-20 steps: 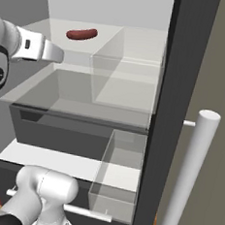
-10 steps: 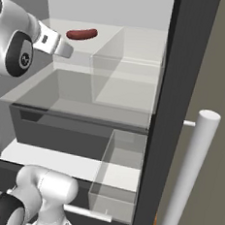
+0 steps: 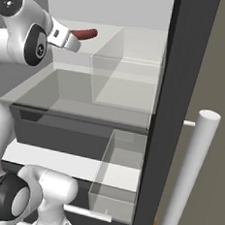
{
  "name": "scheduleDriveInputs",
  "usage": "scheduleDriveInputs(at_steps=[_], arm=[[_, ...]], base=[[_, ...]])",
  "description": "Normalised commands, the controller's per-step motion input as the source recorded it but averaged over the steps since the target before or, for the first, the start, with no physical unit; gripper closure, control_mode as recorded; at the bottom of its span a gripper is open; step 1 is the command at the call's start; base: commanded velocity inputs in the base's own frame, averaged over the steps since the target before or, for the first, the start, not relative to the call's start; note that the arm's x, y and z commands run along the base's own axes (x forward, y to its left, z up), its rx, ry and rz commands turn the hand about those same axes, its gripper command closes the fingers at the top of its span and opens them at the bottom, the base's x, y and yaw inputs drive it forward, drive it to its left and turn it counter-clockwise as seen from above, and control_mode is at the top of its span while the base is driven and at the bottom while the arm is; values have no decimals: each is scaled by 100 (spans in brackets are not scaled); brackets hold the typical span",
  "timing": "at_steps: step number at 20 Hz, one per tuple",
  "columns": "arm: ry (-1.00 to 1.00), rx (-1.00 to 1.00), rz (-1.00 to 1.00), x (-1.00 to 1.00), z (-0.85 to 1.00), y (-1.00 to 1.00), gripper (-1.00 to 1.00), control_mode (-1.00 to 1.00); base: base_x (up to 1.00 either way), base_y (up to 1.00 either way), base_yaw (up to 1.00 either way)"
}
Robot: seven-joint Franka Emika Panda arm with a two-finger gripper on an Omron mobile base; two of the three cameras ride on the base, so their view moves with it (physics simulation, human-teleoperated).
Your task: Retrieve the sausage and cheese from the fridge and place them on the cutting board on the counter.
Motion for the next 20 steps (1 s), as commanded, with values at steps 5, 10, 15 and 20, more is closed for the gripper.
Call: scheduleDriveInputs(at_steps=[5,10,15,20], arm=[[14,0,0,69,3,0,-100,-100],[2,0,-1,51,5,4,-100,-100],[0,0,-3,39,1,10,-100,-100],[0,0,-3,43,0,5,-100,-100]], base=[[0,0,0],[0,0,0],[0,0,0],[0,0,0]])
